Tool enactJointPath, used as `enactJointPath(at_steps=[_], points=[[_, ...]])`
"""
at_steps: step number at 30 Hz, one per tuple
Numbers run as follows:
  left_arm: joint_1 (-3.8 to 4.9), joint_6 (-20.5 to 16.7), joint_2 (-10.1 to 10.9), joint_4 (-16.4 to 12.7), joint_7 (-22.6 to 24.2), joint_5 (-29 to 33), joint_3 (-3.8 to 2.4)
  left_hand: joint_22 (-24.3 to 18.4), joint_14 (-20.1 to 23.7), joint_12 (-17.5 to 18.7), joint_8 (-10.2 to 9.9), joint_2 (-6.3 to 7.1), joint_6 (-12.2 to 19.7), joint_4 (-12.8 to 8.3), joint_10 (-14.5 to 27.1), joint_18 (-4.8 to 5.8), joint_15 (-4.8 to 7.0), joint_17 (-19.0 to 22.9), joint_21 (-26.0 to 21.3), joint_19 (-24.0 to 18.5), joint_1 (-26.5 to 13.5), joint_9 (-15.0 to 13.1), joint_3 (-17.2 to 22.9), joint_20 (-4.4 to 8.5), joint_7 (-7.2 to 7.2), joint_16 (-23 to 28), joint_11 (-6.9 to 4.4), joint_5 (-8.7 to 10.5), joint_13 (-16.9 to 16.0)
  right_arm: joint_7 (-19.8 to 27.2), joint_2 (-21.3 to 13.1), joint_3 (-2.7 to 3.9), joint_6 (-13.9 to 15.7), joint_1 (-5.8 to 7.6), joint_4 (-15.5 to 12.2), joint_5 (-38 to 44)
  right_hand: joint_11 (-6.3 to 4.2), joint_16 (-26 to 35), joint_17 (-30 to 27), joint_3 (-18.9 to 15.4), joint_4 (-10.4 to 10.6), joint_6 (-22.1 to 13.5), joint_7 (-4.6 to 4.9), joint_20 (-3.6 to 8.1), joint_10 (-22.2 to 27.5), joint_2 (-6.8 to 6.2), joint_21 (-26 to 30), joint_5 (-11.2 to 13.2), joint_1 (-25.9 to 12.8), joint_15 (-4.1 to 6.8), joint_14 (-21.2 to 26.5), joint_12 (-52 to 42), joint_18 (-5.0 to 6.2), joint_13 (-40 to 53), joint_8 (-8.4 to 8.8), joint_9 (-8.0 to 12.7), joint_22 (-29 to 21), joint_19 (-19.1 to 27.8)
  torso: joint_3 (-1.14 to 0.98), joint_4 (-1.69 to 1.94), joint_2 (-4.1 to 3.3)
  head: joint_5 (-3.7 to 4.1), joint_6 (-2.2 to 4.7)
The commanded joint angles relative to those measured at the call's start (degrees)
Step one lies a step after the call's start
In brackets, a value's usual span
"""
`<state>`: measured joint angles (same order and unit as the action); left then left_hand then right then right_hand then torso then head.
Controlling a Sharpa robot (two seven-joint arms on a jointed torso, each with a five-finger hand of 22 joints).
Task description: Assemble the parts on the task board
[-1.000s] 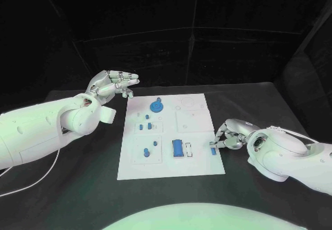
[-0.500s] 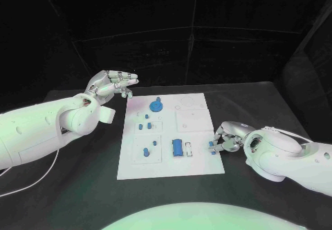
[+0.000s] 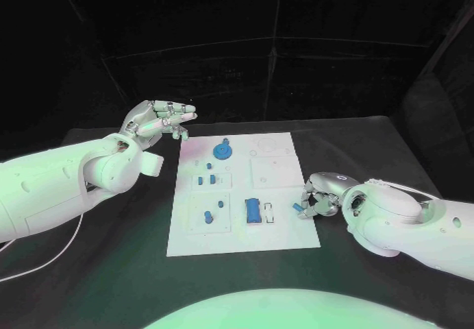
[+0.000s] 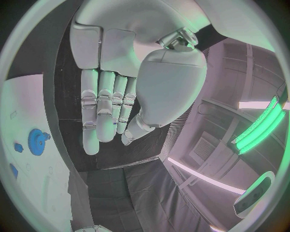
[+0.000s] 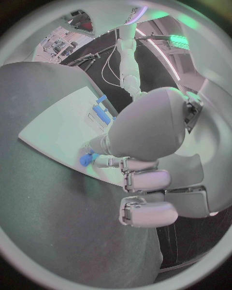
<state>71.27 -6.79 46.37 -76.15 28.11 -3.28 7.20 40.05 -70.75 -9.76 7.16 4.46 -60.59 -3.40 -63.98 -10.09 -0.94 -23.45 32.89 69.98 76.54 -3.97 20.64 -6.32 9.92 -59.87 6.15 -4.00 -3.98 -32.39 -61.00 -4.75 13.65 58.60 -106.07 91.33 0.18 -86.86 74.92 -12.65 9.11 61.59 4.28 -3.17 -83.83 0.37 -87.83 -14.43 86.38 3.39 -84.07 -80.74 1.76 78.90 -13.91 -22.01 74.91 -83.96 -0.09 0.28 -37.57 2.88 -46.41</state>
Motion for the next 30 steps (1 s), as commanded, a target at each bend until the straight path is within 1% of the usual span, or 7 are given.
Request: enactJointPath(at_steps=[1,11,14,19,22,25,30], points=[[0.07,0.67,0.04,-0.07,0.34,0.09,-0.04,-0.07,0.33,-0.2,0.28,-0.56,0.46,0.04,0.35,-0.35,0.0,0.08,-0.19,-0.1,-0.11,0.0,-0.34,-0.22,0.11,0.13,-0.14,-0.28,0.02,-0.63,0.41,-0.17,-3.19,-0.33,0.25,4.74,-0.44,-0.37,9.62,1.44,-1.35,0.21,-0.05,0.54,-1.62,1.89,-0.38,0.36,2.87,0.51,-4.86,0.24,-0.99,3.69,0.61,0.11,12.42,-3.92,-0.04,0.16,0.0,0.02,-0.05],[0.07,0.66,0.11,-0.09,0.29,0.09,-0.04,-0.13,0.35,-0.28,0.35,-0.59,0.55,0.15,0.44,-0.35,-0.02,0.1,-0.26,-0.09,-0.22,0.01,-0.44,-0.24,0.11,0.11,-0.13,-0.28,0.02,-1.29,0.68,-0.17,-3.3,-0.47,0.16,4.49,-0.64,-0.33,9.55,4.33,-0.33,0.36,-0.2,0.6,-1.53,3.5,-0.32,-6.72,0.82,0.56,-4.83,0.39,-0.96,3.71,1.62,0.05,12.35,-3.86,0.03,-0.06,0.03,-0.43,-0.01],[0.07,0.66,0.08,-0.09,0.26,0.09,-0.03,-0.14,0.36,-0.29,0.36,-0.6,0.55,0.16,0.45,-0.35,-0.02,0.11,-0.27,-0.09,-0.23,0.01,-0.45,-0.24,0.11,0.11,-0.13,-0.29,0.03,-1.45,0.56,-0.16,-2.8,-0.47,-0.16,4.35,-0.72,-0.29,9.48,5.79,0.84,0.18,-0.36,0.67,-1.54,4.4,-0.3,-10.31,-0.46,0.66,-4.82,0.44,-0.95,3.71,1.91,-0.1,12.34,-3.84,0.02,-0.04,0.03,-0.49,0.04],[0.07,0.64,0.04,-0.09,0.21,0.09,-0.03,-0.14,0.36,-0.29,0.36,-0.6,0.55,0.16,0.45,-0.35,-0.02,0.11,-0.27,-0.09,-0.23,0.01,-0.45,-0.24,0.11,0.11,-0.13,-0.29,0.03,-1.58,0.11,-0.15,-1.49,-0.44,-1.56,3.41,-0.89,-0.27,9.45,9.27,1.26,0.37,-0.43,0.88,-1.62,3.1,-0.31,-12.26,-1.16,0.82,-4.81,0.43,-0.96,3.79,2.05,-0.68,12.37,-3.87,-0.01,0.01,0.03,-0.62,0.08],[0.07,0.62,0.03,-0.07,0.19,0.09,-0.03,-0.14,0.36,-0.29,0.36,-0.6,0.55,0.16,0.45,-0.35,-0.02,0.11,-0.27,-0.09,-0.23,0.01,-0.45,-0.24,0.11,0.11,-0.13,-0.29,0.03,-1.6,0.03,-0.13,-0.09,-0.42,-2.57,2.79,-0.88,-0.29,9.49,10.63,1.87,0.51,-0.54,0.88,-1.7,2.62,-0.32,-11.99,-2.06,0.84,-4.82,0.41,-0.97,3.83,2.11,-0.95,12.4,-3.89,0.0,-0.02,0.04,-0.8,0.05],[0.07,0.75,-0.04,-0.08,0.19,0.09,-0.03,-0.14,0.36,-0.29,0.36,-0.6,0.55,0.16,0.45,-0.35,-0.02,0.11,-0.27,-0.09,-0.23,0.01,-0.45,-0.24,0.11,0.11,-0.13,-0.29,0.03,-1.61,0.18,-0.11,1.7,-0.38,-3.56,2.46,-0.95,-0.29,9.5,11.82,2.93,0.73,-0.65,0.89,-1.85,2.1,-0.33,-8.6,-3.56,0.89,-4.82,0.3,-0.98,3.93,2.19,-1.3,12.44,-3.91,0.01,-0.03,-0.01,-0.8,0.22],[0.07,0.95,-0.08,-0.17,0.25,0.09,-0.03,-0.14,0.36,-0.29,0.36,-0.6,0.55,0.16,0.45,-0.35,-0.02,0.11,-0.27,-0.09,-0.23,0.01,-0.45,-0.24,0.11,0.11,-0.13,-0.29,0.03,-1.68,0.59,-0.07,5.03,-0.32,-5.05,1.41,-0.96,-0.31,9.55,12.97,3.54,0.9,-0.66,0.92,-1.88,1.2,-0.37,-7.63,-4.55,0.91,-4.84,0.33,-0.99,3.93,2.31,-1.64,12.5,-3.96,0.04,0.0,-0.02,-0.97,0.07]])
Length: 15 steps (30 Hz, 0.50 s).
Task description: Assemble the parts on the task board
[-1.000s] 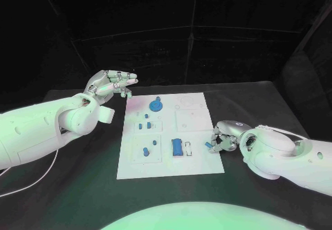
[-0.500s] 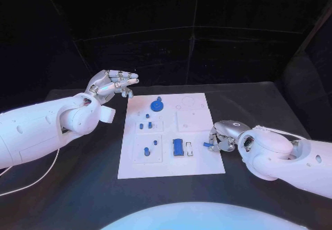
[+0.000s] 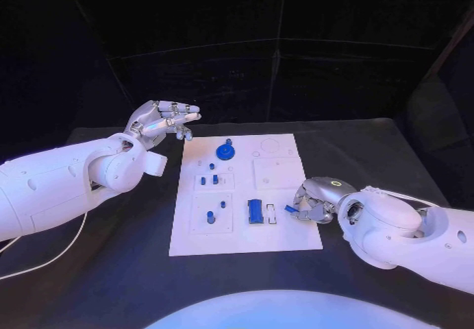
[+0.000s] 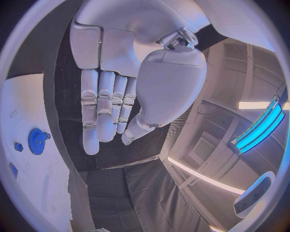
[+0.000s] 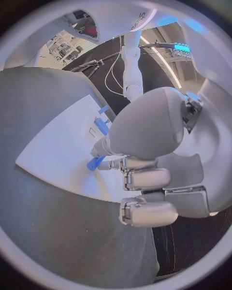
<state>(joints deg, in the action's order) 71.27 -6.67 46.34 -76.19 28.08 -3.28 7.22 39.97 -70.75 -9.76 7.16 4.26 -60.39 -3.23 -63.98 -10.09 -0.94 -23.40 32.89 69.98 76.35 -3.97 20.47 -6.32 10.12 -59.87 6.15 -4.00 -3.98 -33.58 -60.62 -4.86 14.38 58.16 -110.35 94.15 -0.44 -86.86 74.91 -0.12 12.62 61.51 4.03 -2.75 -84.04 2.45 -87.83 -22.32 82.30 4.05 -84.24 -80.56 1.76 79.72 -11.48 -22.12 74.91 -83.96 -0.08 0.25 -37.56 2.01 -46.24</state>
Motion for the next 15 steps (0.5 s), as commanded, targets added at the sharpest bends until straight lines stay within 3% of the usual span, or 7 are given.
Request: enactJointPath(at_steps=[1,6,7,9,10,15], points=[[0.08,0.83,-0.04,-0.13,0.28,0.09,-0.05,-0.07,0.36,-0.29,0.36,-0.4,0.35,-0.01,0.45,-0.35,-0.02,0.06,-0.27,-0.09,-0.03,0.01,-0.28,-0.25,-0.09,0.11,-0.13,-0.29,0.03,-0.49,0.28,0.04,4.58,0.13,-0.86,-1.61,-0.34,-0.33,9.59,0.57,0.11,1.03,-0.42,0.51,-1.67,-1.02,-0.39,0.33,-0.61,0.25,-4.67,0.15,-1.0,3.11,-0.12,-1.59,12.52,-3.99,0.03,-0.03,-0.02,-0.12,-0.13],[0.08,0.81,0.12,-0.28,0.34,0.09,-0.05,-0.09,0.37,-0.32,0.38,-0.36,0.4,-0.04,0.51,-0.35,-0.02,0.07,-0.3,-0.08,0.0,0.01,-0.31,-0.25,-0.1,0.11,-0.13,-0.29,0.03,-0.26,1.64,0.06,7.44,0.15,-1.31,-5.44,-0.43,-0.46,9.84,1.12,0.83,1.52,-0.54,0.53,-2.02,-2.36,-0.57,0.52,-1.9,0.29,-4.73,-0.4,-1.08,3.54,-0.11,-1.97,12.79,-4.21,0.04,-0.08,-0.06,-0.2,-0.22],[0.08,0.82,0.13,-0.31,0.35,0.09,-0.05,-0.09,0.37,-0.32,0.38,-0.36,0.4,-0.04,0.51,-0.35,-0.02,0.07,-0.3,-0.08,0.0,0.01,-0.31,-0.25,-0.1,0.11,-0.13,-0.29,0.03,-0.22,1.9,0.06,7.73,0.15,-1.32,-6.0,-0.44,-0.52,9.95,1.03,1.22,1.73,-0.56,0.55,-2.17,-2.86,-0.66,0.1,-2.57,0.3,-4.75,-0.65,-1.12,3.73,-0.11,-2.06,12.92,-4.31,0.01,-0.07,-0.05,-0.24,-0.28],[0.09,0.83,0.16,-0.38,0.36,0.09,-0.05,-0.09,0.37,-0.32,0.38,-0.36,0.4,-0.04,0.51,-0.35,-0.02,0.07,-0.3,-0.08,0.0,0.01,-0.31,-0.25,-0.1,0.11,-0.13,-0.29,0.03,-0.21,2.29,0.06,7.93,0.15,-1.27,-6.74,-0.47,-0.57,10.04,0.38,2.48,2.17,-0.59,0.56,-2.37,-4.1,-0.74,-3.67,-4.65,0.32,-4.77,-0.85,-1.15,3.89,0.05,-2.26,13.05,-4.42,-0.02,-0.04,-0.06,-0.29,-0.33],[0.09,0.83,0.17,-0.4,0.36,0.09,-0.05,-0.09,0.37,-0.32,0.38,-0.36,0.4,-0.04,0.51,-0.35,-0.02,0.07,-0.3,-0.08,0.0,0.01,-0.31,-0.25,-0.1,0.11,-0.13,-0.29,0.03,-0.22,2.58,0.06,7.88,0.15,-1.11,-7.43,-0.47,-0.59,10.07,0.18,2.76,2.32,-0.6,0.58,-2.4,-4.34,-0.74,-4.45,-5.13,0.33,-4.78,-0.84,-1.15,3.9,0.1,-2.35,13.05,-4.42,-0.01,-0.01,-0.08,-0.33,-0.34],[0.09,0.79,0.32,-0.52,0.34,0.09,-0.05,-0.09,0.37,-0.32,0.38,-0.36,0.4,-0.04,0.51,-0.35,-0.02,0.07,-0.3,-0.08,0.0,0.01,-0.31,-0.25,-0.1,0.11,-0.13,-0.29,0.03,-0.31,3.59,0.06,6.26,0.15,-0.28,-9.64,-0.59,-0.63,10.15,-0.18,3.42,2.97,-0.77,0.65,-2.46,-4.4,-0.81,-5.18,-6.19,0.43,-4.8,-0.76,-1.18,3.85,0.08,-2.62,13.15,-4.5,0.04,0.05,-0.01,-0.42,-0.45]])
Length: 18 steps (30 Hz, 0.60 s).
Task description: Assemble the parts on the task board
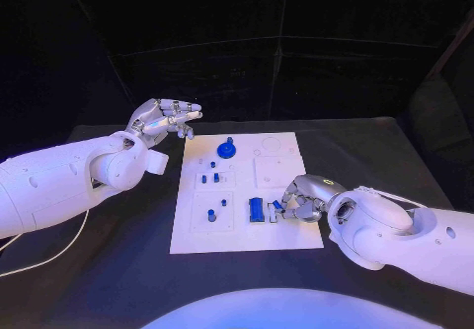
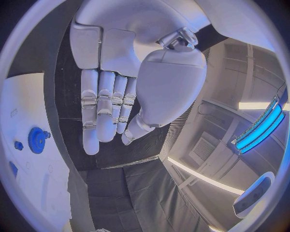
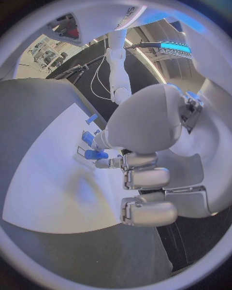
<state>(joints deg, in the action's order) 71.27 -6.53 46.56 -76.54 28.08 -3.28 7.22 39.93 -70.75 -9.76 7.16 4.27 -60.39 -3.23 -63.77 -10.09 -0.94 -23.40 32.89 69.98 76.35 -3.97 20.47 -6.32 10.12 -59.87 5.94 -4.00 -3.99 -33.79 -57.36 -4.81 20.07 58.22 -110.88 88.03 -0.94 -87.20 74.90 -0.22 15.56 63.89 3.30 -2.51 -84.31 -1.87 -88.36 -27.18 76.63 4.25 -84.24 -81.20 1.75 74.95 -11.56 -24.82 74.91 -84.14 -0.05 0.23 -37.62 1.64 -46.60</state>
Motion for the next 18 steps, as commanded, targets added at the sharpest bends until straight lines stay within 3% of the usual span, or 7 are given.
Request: enactJointPath(at_steps=[1,5,9,18], points=[[0.09,0.61,0.12,-0.2,0.32,0.09,-0.05,-0.05,0.37,-0.32,0.38,-0.36,0.4,-0.04,0.3,-0.35,-0.02,0.07,-0.3,-0.08,0.0,0.01,-0.31,-0.25,-0.1,0.11,0.07,-0.29,0.03,-0.11,0.56,0.01,0.17,0.09,0.38,-3.71,-0.15,-0.28,10.13,-0.17,0.59,0.8,-0.11,0.43,-2.17,-0.06,-0.27,-0.36,-0.75,0.27,-4.79,-0.01,-1.17,8.55,0.12,-0.01,13.15,-4.31,0.0,0.1,0.03,-0.07,-0.12],[0.1,0.55,0.15,-0.22,0.3,0.09,-0.05,-0.07,0.38,-0.34,0.4,-0.35,0.42,-0.06,0.33,-0.35,-0.02,0.08,-0.32,-0.08,0.03,0.01,-0.32,-0.25,-0.1,0.11,0.07,-0.3,0.03,-0.17,1.31,0.01,-0.75,0.09,0.94,-3.94,-0.46,-0.24,10.07,-0.51,0.85,1.8,-0.5,0.6,-2.42,0.09,-0.28,-0.36,-1.67,0.49,-4.78,-0.36,-1.17,8.84,-0.16,-0.39,13.16,-4.32,-0.1,-0.01,0.05,-0.36,-0.17],[0.1,0.55,0.14,-0.25,0.3,0.1,-0.05,-0.07,0.38,-0.34,0.4,-0.35,0.42,-0.06,0.33,-0.35,-0.02,0.08,-0.32,-0.08,0.03,0.01,-0.32,-0.25,-0.1,0.11,0.07,-0.3,0.03,-0.3,1.92,0.01,-1.43,0.09,1.54,-3.69,-0.62,-0.24,10.07,-0.75,0.91,2.31,-0.7,0.73,-2.49,0.23,-0.31,-0.24,-2.33,0.63,-4.78,-0.41,-1.19,8.89,-0.31,-0.63,13.21,-4.36,-0.02,-0.05,0.09,-0.36,-0.2],[0.1,0.58,0.07,-0.23,0.27,0.1,-0.05,-0.07,0.38,-0.34,0.4,-0.35,0.42,-0.06,0.33,-0.35,-0.02,0.08,-0.32,-0.08,0.03,0.01,-0.32,-0.25,-0.1,0.11,0.07,-0.3,0.03,-0.63,3.21,0.02,-2.78,0.09,2.96,-3.01,-1.16,-0.2,10.0,-1.07,0.74,3.68,-1.39,1.07,-2.5,0.35,-0.28,-0.15,-2.94,1.04,-4.76,-0.17,-1.18,8.76,-1.13,-1.38,13.19,-4.35,-0.07,0.0,0.09,-0.46,-0.26]])
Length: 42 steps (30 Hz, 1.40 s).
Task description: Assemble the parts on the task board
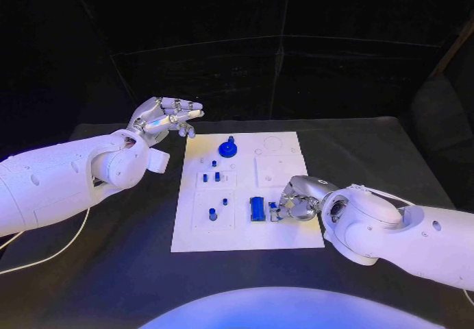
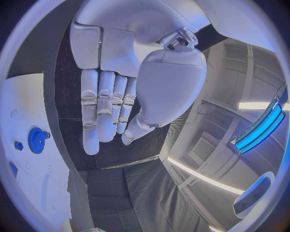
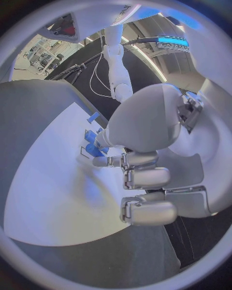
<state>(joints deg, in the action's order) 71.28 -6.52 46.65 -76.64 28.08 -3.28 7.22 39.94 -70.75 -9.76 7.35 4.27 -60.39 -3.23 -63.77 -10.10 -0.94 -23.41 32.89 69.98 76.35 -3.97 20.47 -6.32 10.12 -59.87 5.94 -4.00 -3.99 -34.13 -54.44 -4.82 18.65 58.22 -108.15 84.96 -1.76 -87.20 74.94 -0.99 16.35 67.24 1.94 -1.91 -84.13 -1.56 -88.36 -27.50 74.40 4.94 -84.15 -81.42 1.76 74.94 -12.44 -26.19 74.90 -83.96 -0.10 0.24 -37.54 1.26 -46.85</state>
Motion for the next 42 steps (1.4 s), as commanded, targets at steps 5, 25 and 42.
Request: enactJointPath(at_steps=[5,25,42], points=[[0.09,0.6,-0.01,-0.14,0.24,0.09,-0.05,-0.08,0.38,-0.34,0.21,-0.35,0.42,-0.06,0.33,-0.35,-0.02,0.09,-0.32,-0.08,0.03,0.01,-0.32,-0.25,-0.1,0.11,0.07,-0.3,0.03,-0.37,0.85,0.03,-1.68,0.1,0.9,0.34,-0.37,-0.18,9.92,-0.32,-0.04,0.36,-0.06,0.49,-2.64,0.04,-0.27,0.19,-0.74,0.37,-4.84,0.14,-1.18,8.71,-0.28,-0.05,13.17,-4.52,0.02,-0.03,-0.01,-0.17,0.05],[0.09,0.59,0.08,-0.22,0.15,0.09,-0.05,-0.08,0.38,-0.34,0.21,-0.35,0.42,-0.06,0.33,-0.35,-0.02,0.09,-0.32,-0.08,0.03,0.01,-0.32,-0.25,-0.1,0.11,0.07,-0.3,0.03,-0.53,1.66,0.03,-2.31,0.1,2.02,1.4,-0.33,0.05,9.55,-2.6,0.25,0.1,0.06,0.74,-2.47,0.41,-0.1,5.82,-4.37,0.45,-4.76,0.94,-1.12,8.26,-0.6,-1.12,12.98,-4.36,-0.03,-0.08,-0.01,-0.24,-0.03],[0.09,0.7,-0.04,-0.04,0.18,0.09,-0.05,-0.08,0.38,-0.34,0.21,-0.35,0.42,-0.06,0.33,-0.35,-0.02,0.09,-0.32,-0.08,0.03,0.01,-0.32,-0.25,-0.1,0.11,0.07,-0.3,0.03,0.77,-1.67,0.02,-2.87,0.08,-0.75,0.31,-0.17,0.16,9.41,-6.89,-1.0,-0.62,0.22,0.58,-2.47,-0.29,0.07,15.67,-3.31,0.31,-4.74,1.06,-1.07,8.4,-0.75,-2.55,12.81,-4.21,0.0,-0.12,0.04,0.06,0.35]])
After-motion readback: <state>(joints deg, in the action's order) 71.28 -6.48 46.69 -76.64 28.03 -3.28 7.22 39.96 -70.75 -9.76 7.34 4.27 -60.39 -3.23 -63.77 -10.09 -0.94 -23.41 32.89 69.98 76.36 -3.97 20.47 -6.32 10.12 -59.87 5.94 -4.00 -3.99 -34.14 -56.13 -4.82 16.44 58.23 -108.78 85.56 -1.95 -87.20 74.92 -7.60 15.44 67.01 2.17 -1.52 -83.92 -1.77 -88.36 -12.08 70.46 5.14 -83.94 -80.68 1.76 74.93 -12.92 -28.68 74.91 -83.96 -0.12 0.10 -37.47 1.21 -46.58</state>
